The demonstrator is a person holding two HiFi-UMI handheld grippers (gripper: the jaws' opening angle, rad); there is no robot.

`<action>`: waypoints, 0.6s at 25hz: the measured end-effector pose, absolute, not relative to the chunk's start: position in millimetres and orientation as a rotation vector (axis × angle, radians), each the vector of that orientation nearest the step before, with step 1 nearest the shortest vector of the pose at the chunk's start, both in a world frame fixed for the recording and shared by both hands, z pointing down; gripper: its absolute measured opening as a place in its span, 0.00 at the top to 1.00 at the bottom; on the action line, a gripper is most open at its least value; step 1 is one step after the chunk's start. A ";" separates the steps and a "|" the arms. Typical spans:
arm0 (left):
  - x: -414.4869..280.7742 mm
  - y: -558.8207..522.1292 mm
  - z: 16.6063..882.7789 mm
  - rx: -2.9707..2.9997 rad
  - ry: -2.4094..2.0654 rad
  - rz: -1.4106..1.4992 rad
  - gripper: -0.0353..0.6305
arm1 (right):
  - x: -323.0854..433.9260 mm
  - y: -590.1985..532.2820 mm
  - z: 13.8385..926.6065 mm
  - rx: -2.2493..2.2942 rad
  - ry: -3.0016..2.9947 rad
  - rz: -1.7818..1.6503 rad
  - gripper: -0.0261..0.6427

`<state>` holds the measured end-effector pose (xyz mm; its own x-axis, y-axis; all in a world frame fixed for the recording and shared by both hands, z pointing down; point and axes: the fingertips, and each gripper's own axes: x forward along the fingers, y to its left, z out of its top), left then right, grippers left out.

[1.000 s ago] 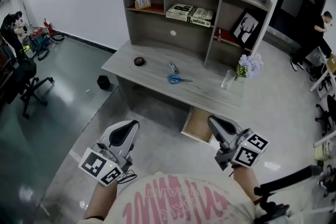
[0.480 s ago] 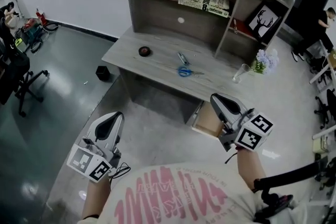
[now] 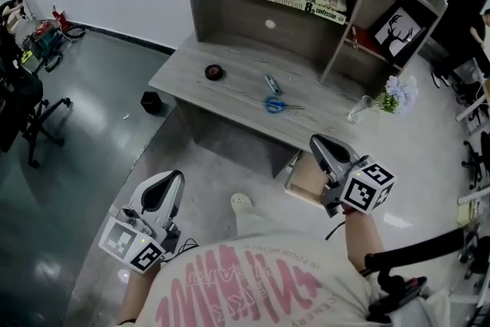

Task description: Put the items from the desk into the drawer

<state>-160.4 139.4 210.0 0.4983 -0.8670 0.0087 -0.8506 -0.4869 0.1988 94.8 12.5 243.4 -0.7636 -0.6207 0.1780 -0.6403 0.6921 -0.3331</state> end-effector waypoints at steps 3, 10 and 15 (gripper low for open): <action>-168.2 132.2 209.2 2.562 -1.495 -0.125 0.92 | 95.0 -5.7 259.9 1.072 -2.811 0.606 0.95; -207.4 88.8 218.3 2.431 -1.614 -0.180 0.92 | 73.2 -64.0 296.4 1.037 -2.747 0.651 0.95; -210.7 36.9 224.8 2.436 -1.586 -0.122 0.92 | 57.5 -112.4 325.3 1.012 -2.682 0.669 0.95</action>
<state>-210.7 36.9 224.8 0.4103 -0.9102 0.0563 -0.8908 -0.3868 0.2382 57.5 -112.4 325.3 -0.7465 -0.5754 0.3341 -0.6650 0.6639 -0.3423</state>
